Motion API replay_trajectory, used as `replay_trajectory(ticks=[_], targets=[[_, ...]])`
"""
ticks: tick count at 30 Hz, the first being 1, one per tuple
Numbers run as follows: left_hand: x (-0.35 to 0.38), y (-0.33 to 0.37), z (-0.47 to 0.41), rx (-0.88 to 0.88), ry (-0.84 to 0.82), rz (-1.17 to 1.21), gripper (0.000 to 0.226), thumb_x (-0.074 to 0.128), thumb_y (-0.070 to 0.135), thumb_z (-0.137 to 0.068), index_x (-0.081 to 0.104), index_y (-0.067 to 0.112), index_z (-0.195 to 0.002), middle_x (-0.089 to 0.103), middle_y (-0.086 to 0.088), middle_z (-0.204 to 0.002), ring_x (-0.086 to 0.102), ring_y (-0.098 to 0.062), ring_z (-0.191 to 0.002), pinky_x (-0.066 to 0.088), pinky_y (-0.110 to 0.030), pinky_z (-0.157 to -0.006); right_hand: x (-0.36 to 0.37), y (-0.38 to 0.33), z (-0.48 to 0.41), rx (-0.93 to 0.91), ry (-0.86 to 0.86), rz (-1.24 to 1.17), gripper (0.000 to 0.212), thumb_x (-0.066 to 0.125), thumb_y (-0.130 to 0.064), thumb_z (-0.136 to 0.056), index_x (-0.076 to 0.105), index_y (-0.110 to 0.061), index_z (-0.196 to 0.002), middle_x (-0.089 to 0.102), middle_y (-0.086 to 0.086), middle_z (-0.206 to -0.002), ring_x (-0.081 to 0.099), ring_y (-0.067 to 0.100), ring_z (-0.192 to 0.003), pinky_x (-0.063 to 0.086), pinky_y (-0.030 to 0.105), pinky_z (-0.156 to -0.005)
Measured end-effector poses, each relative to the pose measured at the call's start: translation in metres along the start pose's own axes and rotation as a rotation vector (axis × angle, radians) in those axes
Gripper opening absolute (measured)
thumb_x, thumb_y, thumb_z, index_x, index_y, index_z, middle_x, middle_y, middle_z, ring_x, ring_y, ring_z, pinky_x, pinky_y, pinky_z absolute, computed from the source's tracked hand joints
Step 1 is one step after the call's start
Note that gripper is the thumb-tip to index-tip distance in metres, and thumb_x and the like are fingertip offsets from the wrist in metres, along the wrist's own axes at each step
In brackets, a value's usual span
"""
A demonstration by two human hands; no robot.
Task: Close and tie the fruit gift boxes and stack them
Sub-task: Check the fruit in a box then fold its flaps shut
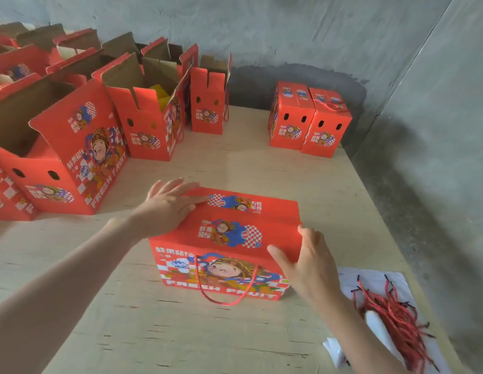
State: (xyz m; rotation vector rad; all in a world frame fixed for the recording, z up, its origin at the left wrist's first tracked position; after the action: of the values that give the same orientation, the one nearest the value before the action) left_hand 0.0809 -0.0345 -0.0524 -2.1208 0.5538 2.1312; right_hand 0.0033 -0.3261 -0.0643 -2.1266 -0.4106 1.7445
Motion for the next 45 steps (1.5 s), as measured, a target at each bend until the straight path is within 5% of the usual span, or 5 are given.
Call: replay_trajectory(ticks=[7,21,27,35,45], targets=[[-0.012,0.055,0.027,0.004,0.308,0.11,0.071,0.031,0.06,-0.084,0.058,0.011,-0.127,0.064,-0.009,-0.113,0.056,-0.032,-0.11,0.034,-0.042,-0.099,-0.005,-0.02,0.007,-0.372,-0.132,0.163,0.112,0.057,-0.08,-0.065,0.023,-0.017,-0.15,0.016,0.008,-0.156,0.009,0.027,-0.146,-0.005,0.048,-0.115],[0.003,0.05,0.042,0.105,0.327,-0.086,0.104,0.086,0.063,-0.03,0.063,0.003,-0.113,0.059,-0.011,-0.1,0.058,-0.034,-0.092,0.039,-0.046,-0.093,-0.02,-0.037,-0.069,-0.298,-0.151,-0.137,0.025,0.062,-0.026,-0.091,0.069,-0.011,-0.111,0.056,0.007,-0.125,0.05,0.019,-0.12,0.031,0.022,-0.098],[0.012,0.053,0.05,0.065,0.45,-0.095,0.107,0.086,0.061,-0.031,0.061,0.002,-0.115,0.058,-0.014,-0.104,0.041,-0.029,-0.102,0.018,-0.049,-0.104,-0.01,-0.076,-0.123,-0.352,-0.747,0.07,0.051,0.069,-0.031,-0.086,0.052,-0.027,-0.134,0.056,-0.003,-0.133,0.054,0.017,-0.118,0.041,0.024,-0.094],[0.013,0.048,0.05,0.097,0.404,-0.081,0.107,0.081,0.066,-0.041,0.058,0.004,-0.124,0.058,-0.012,-0.109,0.051,-0.031,-0.106,0.022,-0.051,-0.108,0.006,-0.091,-0.135,-0.391,-0.882,0.421,0.08,0.065,-0.006,-0.08,0.023,-0.039,-0.14,0.036,0.004,-0.121,0.052,0.019,-0.077,0.035,0.029,-0.052],[0.019,0.05,0.058,0.15,0.58,-0.07,0.109,0.085,0.06,-0.041,0.044,0.011,-0.129,0.048,-0.01,-0.117,0.042,-0.029,-0.112,0.015,-0.051,-0.11,-0.012,-0.078,-0.143,-0.361,-0.798,0.032,0.044,0.073,-0.029,-0.078,0.063,-0.025,-0.121,0.066,-0.004,-0.118,0.061,0.014,-0.106,0.046,0.033,-0.097]])
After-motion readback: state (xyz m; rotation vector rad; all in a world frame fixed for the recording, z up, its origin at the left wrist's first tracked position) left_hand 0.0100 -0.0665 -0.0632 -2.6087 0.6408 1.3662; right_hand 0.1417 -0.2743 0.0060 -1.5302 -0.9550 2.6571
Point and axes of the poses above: each hand's wrist, its own z-axis away from the middle knuckle, its own x-axis out of the palm, y = z × x, the point moved 1 cm from there along -z, towards the middle knuckle
